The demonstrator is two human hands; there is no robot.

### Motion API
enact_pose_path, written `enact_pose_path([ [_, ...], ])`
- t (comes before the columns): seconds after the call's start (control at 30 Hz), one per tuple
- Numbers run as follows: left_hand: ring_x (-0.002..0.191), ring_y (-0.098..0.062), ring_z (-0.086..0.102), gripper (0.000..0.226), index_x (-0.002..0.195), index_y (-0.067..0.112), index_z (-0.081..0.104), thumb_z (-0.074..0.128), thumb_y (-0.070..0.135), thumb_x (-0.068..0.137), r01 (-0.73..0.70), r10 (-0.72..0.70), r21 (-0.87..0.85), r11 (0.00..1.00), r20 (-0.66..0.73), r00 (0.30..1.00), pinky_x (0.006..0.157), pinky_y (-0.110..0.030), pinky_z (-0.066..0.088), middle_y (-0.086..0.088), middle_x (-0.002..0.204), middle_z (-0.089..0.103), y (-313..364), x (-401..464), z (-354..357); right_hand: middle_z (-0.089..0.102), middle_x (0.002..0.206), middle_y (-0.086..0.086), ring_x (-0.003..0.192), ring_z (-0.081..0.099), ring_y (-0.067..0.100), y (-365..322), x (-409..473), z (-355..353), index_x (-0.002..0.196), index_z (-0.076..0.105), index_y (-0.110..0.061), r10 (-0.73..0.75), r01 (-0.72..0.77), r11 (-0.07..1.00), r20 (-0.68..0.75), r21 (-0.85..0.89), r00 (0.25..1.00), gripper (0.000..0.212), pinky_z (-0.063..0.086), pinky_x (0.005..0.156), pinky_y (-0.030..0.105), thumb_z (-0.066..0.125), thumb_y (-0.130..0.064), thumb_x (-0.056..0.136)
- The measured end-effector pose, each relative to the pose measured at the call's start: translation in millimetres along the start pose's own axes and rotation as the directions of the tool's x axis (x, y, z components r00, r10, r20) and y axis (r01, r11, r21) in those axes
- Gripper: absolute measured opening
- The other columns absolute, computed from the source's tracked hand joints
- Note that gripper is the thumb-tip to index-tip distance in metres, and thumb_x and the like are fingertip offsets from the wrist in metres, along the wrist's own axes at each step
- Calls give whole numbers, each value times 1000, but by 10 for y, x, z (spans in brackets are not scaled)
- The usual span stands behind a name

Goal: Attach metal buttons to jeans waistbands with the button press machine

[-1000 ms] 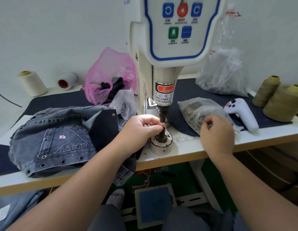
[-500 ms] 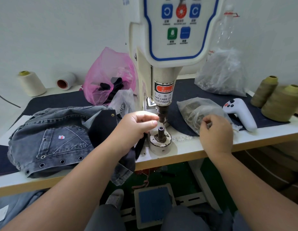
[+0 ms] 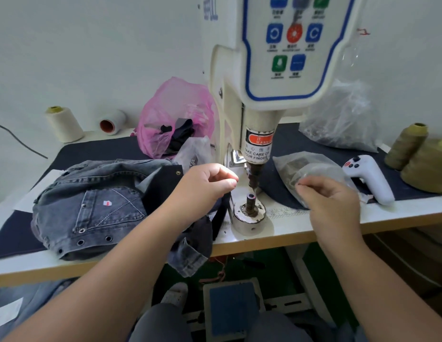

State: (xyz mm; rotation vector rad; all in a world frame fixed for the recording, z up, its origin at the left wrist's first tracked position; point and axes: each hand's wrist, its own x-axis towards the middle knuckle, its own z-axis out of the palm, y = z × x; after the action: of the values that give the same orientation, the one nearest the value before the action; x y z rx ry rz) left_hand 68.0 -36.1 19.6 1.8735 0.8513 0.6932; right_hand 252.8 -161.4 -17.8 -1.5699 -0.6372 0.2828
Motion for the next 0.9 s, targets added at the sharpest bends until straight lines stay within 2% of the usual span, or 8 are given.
enact_pose_path([
  [0.07,52,8,53,8,89,23,74,67,20,92,-8,8,2,1000,1,1000,52,-6,39,19,61,63,8,-28,24,72,74,-12,66,63,-1,-36,-112,80,78,76,-33,41,-50,996,113,77,993,23,47,69,22,75,-11,84],
  [0.13,50,7,51,9,87,25,73,67,21,92,-22,22,-7,1000,2,1000,52,-6,39,19,58,60,15,-61,41,74,77,-5,69,62,10,-58,-200,152,81,77,-33,72,-101,986,208,131,975,25,50,72,29,74,-8,83],
  [0.23,51,7,49,9,86,25,73,67,20,92,-43,43,12,999,1,999,53,-6,39,20,59,59,13,-115,71,75,82,2,71,62,15,-101,-280,235,79,78,-32,118,-166,973,273,160,955,28,52,72,30,71,-5,85],
  [0.4,59,6,53,9,87,27,73,67,22,91,-63,64,68,996,-10,998,59,-8,45,20,65,63,-6,-158,109,74,77,0,63,64,8,-175,-307,347,86,73,-23,186,-246,947,275,205,943,16,51,64,24,75,-7,83],
  [0.57,57,6,52,9,87,27,72,67,22,91,-64,67,65,996,-45,997,58,-8,44,18,63,62,-12,-153,98,71,70,1,59,63,9,-225,-284,454,90,70,-23,217,-270,934,229,235,949,20,51,61,25,77,-7,80],
  [0.67,61,-1,58,10,87,26,72,66,20,91,-76,81,72,995,-71,994,61,-11,46,11,73,68,11,-166,71,71,71,0,58,62,10,-237,-285,488,90,69,-22,242,-298,919,225,259,944,19,50,60,26,76,-7,80],
  [0.77,66,-1,57,13,85,28,70,66,17,90,-121,144,168,978,-132,981,62,-11,46,7,81,66,54,-141,-29,75,81,7,58,62,9,-246,-283,511,86,70,-21,295,-371,864,254,341,921,21,49,55,24,75,-1,80],
  [0.9,66,-1,52,19,75,30,68,65,14,85,-138,217,282,949,-272,938,64,-8,40,10,84,59,112,-45,-308,74,75,3,56,62,9,-255,-297,520,84,70,-21,328,-397,841,237,367,914,22,49,54,23,79,-1,78],
])
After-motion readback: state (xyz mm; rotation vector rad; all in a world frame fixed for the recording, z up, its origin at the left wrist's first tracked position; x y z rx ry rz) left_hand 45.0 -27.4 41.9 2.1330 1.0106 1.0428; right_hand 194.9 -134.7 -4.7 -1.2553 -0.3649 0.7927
